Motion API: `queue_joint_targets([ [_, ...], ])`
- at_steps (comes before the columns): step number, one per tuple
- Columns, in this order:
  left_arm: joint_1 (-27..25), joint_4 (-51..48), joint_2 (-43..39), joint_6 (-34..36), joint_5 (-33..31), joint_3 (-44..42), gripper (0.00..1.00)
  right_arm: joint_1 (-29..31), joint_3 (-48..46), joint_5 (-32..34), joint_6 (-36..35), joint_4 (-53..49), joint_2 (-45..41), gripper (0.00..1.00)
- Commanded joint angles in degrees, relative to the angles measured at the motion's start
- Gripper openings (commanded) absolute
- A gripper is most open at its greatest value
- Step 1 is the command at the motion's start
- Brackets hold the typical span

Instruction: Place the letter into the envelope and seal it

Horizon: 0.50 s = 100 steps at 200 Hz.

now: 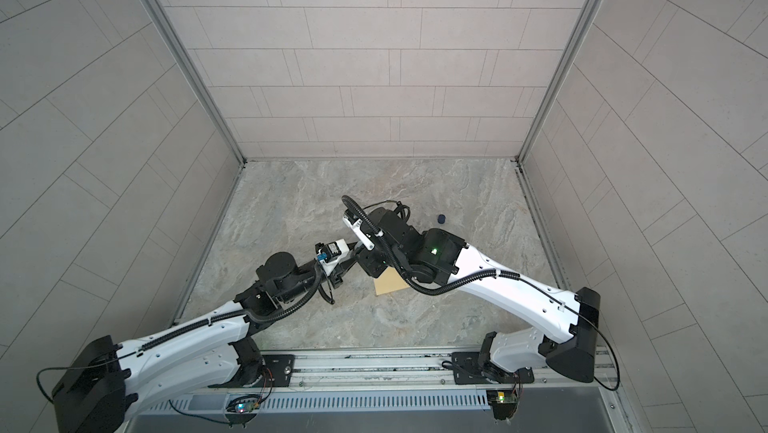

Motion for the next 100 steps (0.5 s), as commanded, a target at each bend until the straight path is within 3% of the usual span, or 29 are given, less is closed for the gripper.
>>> queue_joint_targets([
  [1, -0.4, 3.44, -1.37, -0.96, 0.88, -0.24, 0.0, -0.23, 1.59, -2.07, 1.27, -0.36, 1.3, 0.54],
  [59, -0.39, 5.2, -2.65, -0.78, 0.8, -0.9, 0.0, -2.77, 0.99, -6.51, 4.01, 0.91, 1.53, 0.36],
  [100, -0.39, 5.28, -2.74, -1.0, 1.66, -0.91, 0.0, -3.09, 0.4, -7.64, 3.8, 1.84, 1.69, 0.33],
])
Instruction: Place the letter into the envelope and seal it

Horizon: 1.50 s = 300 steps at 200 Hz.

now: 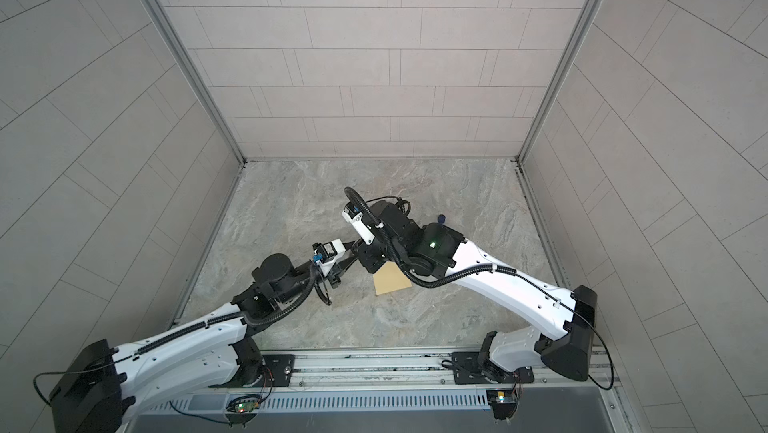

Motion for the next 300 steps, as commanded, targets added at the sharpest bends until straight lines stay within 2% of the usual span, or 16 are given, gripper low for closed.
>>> queue_joint_targets([
  [1, -0.33, 4.02, -1.1, -0.52, 1.43, -0.32, 0.0, -0.38, -0.34, -0.99, 0.57, 0.31, 0.57, 0.33],
  [18, -0.33, 4.2, -0.72, -0.58, 1.69, -0.31, 0.0, -0.41, -0.03, -1.24, 0.39, 0.56, 0.86, 0.3],
  [32, -0.37, 4.37, -0.46, -0.81, 1.77, -0.22, 0.0, -0.49, 0.26, -1.67, 0.06, 0.42, 1.15, 0.2],
  [54, -0.37, 4.66, -0.24, -1.68, 1.43, -0.29, 0.0, -0.57, 0.19, -0.79, -0.62, 0.19, 1.02, 0.13],
  [64, -0.37, 4.8, -0.13, -2.41, 0.87, -0.31, 0.09, -0.65, 0.04, -0.1, -0.76, 0.09, 0.6, 0.12],
  [91, -0.37, 5.73, 0.21, -3.55, -0.29, -0.96, 0.45, -1.59, -0.52, 1.33, -1.09, 0.29, -2.04, 0.08],
  [118, -0.37, 7.09, 0.33, -3.69, -0.63, -2.11, 0.52, -3.41, -1.27, -0.14, -0.94, 0.57, -4.79, 0.08],
  [247, -0.37, 7.11, 1.63, -3.71, -1.26, -1.58, 0.51, -4.7, -3.11, -10.28, 1.46, 3.86, -4.88, 0.07],
  [284, -0.37, 6.84, 2.32, -3.69, -1.01, -1.29, 0.41, -4.64, -3.24, -10.98, 1.56, 4.36, -4.83, 0.07],
  [300, -0.37, 6.44, 2.41, -3.6, -0.81, -1.1, 0.29, -4.69, -3.24, -10.98, 1.56, 4.44, -4.79, 0.07],
])
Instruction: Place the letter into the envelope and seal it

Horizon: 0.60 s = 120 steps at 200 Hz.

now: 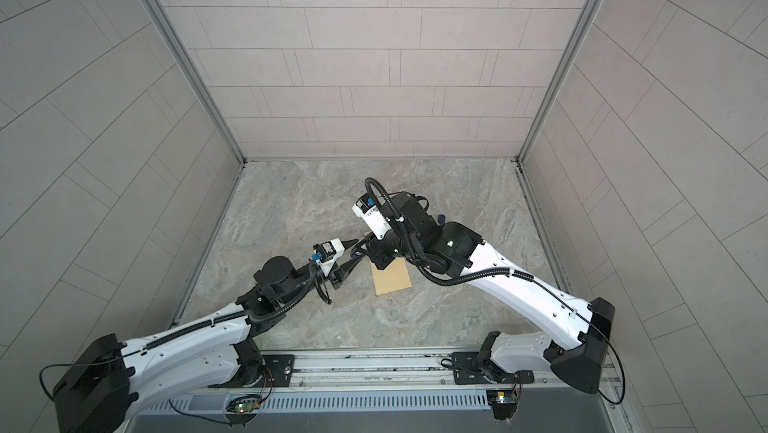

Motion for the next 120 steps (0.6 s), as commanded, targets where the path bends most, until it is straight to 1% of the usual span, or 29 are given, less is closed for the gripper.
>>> queue_joint_targets([
  [1, -0.26, 1.46, 0.16, 0.38, 0.44, 0.78, 0.28, 0.0, -0.02, -0.99, 0.51, 1.41, -0.09, 0.07],
  [24, -0.26, 0.87, 0.19, 0.38, 0.4, 1.04, 0.08, 0.0, -0.2, -0.85, 0.49, 1.73, -0.12, 0.1],
  [34, -0.25, 0.61, 0.28, 0.41, 0.19, 1.11, 0.0, 0.0, -0.13, -0.53, 0.33, 1.8, -0.2, 0.16],
  [53, -0.26, 0.46, 0.23, 0.47, 0.08, 1.04, 0.0, -0.07, -0.11, 1.19, -0.59, 1.73, -1.09, 0.37],
  [68, -0.26, 0.52, 0.24, 0.48, 0.21, 0.96, 0.0, -0.18, -0.11, 3.49, -1.87, 1.31, -2.64, 0.48],
  [81, -0.26, 0.61, 0.23, 0.47, 0.34, 0.87, 0.0, -1.05, -0.02, 5.4, -2.98, 0.56, -3.88, 0.56],
  [120, -0.26, 1.3, 0.57, 0.25, 0.84, 0.61, 0.0, -9.51, 0.67, 5.28, -4.96, -3.19, -4.99, 0.66],
])
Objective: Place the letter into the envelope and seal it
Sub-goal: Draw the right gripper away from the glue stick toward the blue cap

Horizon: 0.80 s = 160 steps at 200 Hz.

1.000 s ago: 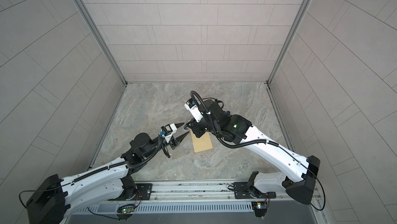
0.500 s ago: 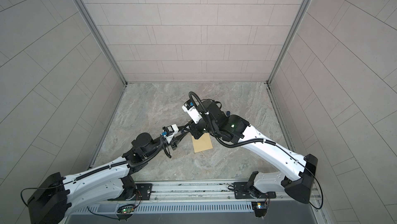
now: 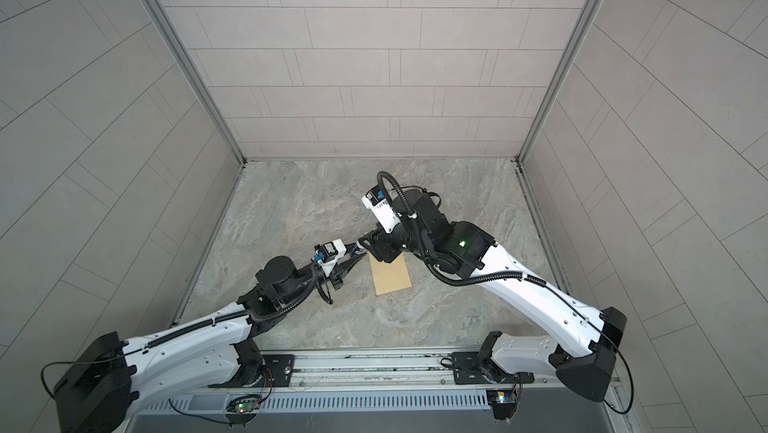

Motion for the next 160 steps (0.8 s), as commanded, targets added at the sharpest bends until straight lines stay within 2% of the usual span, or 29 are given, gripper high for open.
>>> queue_joint_targets([
  [1, -0.09, 1.85, 0.11, -0.52, 0.84, 0.58, 0.0, -4.81, 0.85, 1.83, -2.33, -3.48, -1.21, 0.66],
  [63, -0.03, 3.01, -0.01, -2.64, 0.68, -0.03, 0.0, -20.81, -0.18, 4.77, -6.02, -7.99, 6.74, 0.76],
  [92, -0.04, 2.69, -0.03, -3.46, 0.5, 0.14, 0.0, -24.16, -1.06, 9.48, -8.03, -8.32, 11.48, 0.79],
  [160, -0.04, 1.78, 0.72, -4.53, 0.5, 0.71, 0.0, -31.28, -1.86, 10.0, -7.24, -4.13, 19.42, 0.86],
])
